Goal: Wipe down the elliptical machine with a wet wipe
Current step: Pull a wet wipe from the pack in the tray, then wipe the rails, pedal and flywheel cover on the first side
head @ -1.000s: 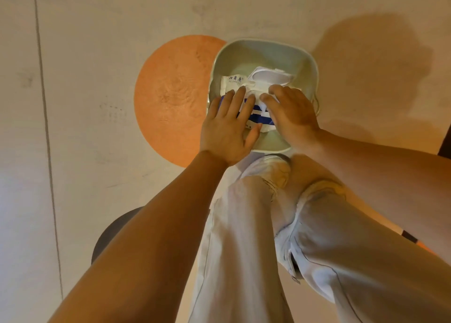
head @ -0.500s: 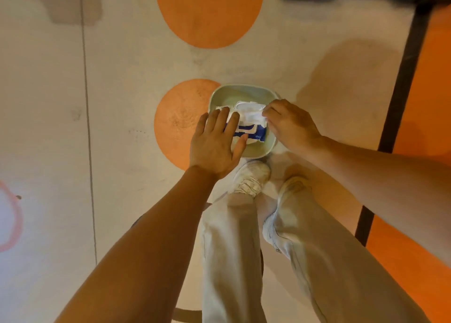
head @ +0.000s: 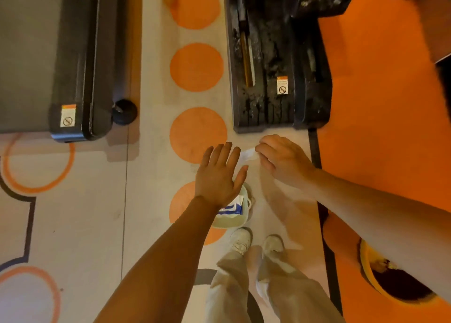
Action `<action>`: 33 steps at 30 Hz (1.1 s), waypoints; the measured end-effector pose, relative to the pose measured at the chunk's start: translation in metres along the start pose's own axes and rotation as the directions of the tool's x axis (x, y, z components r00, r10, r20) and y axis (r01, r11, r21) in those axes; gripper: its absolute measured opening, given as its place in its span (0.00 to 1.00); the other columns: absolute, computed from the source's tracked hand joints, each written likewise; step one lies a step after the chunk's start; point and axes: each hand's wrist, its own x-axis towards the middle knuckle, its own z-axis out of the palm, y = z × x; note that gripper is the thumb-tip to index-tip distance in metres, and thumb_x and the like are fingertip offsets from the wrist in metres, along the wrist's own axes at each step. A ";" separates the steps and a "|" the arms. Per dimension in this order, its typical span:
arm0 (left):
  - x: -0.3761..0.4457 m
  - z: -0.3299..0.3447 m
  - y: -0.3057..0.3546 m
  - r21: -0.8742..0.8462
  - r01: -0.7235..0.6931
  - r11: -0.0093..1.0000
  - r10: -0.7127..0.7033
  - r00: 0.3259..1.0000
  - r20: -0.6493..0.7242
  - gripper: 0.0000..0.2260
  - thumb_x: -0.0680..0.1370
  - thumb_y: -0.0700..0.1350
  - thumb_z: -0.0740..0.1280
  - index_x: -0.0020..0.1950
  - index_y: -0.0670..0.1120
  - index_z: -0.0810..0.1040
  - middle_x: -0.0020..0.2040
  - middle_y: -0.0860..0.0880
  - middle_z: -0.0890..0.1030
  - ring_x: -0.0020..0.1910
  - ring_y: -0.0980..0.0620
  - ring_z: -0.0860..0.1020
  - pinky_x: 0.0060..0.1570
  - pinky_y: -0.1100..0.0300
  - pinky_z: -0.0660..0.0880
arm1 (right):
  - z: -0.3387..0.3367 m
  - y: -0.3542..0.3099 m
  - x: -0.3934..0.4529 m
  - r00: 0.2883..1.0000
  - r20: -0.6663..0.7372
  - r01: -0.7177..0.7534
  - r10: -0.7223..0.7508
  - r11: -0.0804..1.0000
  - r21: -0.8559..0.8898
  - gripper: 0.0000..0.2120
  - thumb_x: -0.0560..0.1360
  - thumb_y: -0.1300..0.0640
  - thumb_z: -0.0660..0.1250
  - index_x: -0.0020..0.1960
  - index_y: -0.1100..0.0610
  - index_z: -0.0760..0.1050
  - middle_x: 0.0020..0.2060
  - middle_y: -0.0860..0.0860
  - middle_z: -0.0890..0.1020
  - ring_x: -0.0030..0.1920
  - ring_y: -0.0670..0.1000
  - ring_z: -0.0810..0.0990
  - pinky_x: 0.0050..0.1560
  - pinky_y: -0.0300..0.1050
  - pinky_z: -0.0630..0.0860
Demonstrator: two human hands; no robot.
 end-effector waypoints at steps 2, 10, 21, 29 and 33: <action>0.025 -0.032 0.011 0.001 -0.028 1.000 0.028 0.999 -0.021 0.23 0.82 0.55 0.56 0.66 0.40 0.77 0.65 0.38 0.78 0.62 0.37 0.76 0.64 0.40 0.72 | -0.040 0.003 0.012 1.000 -0.004 0.005 -0.005 1.000 -0.027 0.07 0.75 0.61 0.64 0.50 0.61 0.79 0.47 0.57 0.80 0.45 0.58 0.79 0.42 0.53 0.77; 0.116 -0.117 0.065 0.010 -0.170 0.985 0.170 0.982 -0.082 0.23 0.83 0.57 0.52 0.65 0.42 0.76 0.64 0.41 0.78 0.62 0.41 0.74 0.65 0.46 0.67 | -0.176 0.030 0.030 0.999 -0.051 -0.009 0.001 0.990 -0.139 0.06 0.74 0.60 0.70 0.50 0.58 0.79 0.47 0.54 0.80 0.46 0.54 0.79 0.47 0.43 0.71; 0.246 -0.127 0.173 0.045 -0.303 0.952 0.307 0.941 -0.141 0.26 0.84 0.58 0.51 0.64 0.40 0.77 0.61 0.40 0.79 0.59 0.40 0.76 0.64 0.50 0.65 | -0.288 0.171 0.014 0.993 -0.054 0.091 -0.106 0.970 -0.223 0.13 0.75 0.52 0.56 0.47 0.56 0.77 0.43 0.52 0.78 0.40 0.51 0.75 0.39 0.43 0.69; 0.329 -0.096 0.225 0.071 -0.217 0.973 0.220 0.975 -0.037 0.27 0.84 0.59 0.50 0.65 0.42 0.77 0.63 0.43 0.79 0.62 0.42 0.76 0.65 0.46 0.70 | -0.345 0.282 0.026 0.989 -0.071 0.103 -0.127 0.957 -0.272 0.09 0.67 0.59 0.76 0.44 0.58 0.78 0.41 0.54 0.79 0.38 0.52 0.78 0.34 0.46 0.76; 0.370 -0.088 0.218 0.085 -0.188 0.978 0.194 0.979 -0.060 0.26 0.83 0.59 0.50 0.64 0.42 0.78 0.63 0.43 0.79 0.61 0.42 0.75 0.64 0.46 0.70 | -0.354 0.325 0.046 0.994 -0.029 0.097 -0.109 0.957 -0.273 0.11 0.67 0.58 0.78 0.46 0.57 0.79 0.43 0.53 0.80 0.39 0.51 0.78 0.34 0.43 0.76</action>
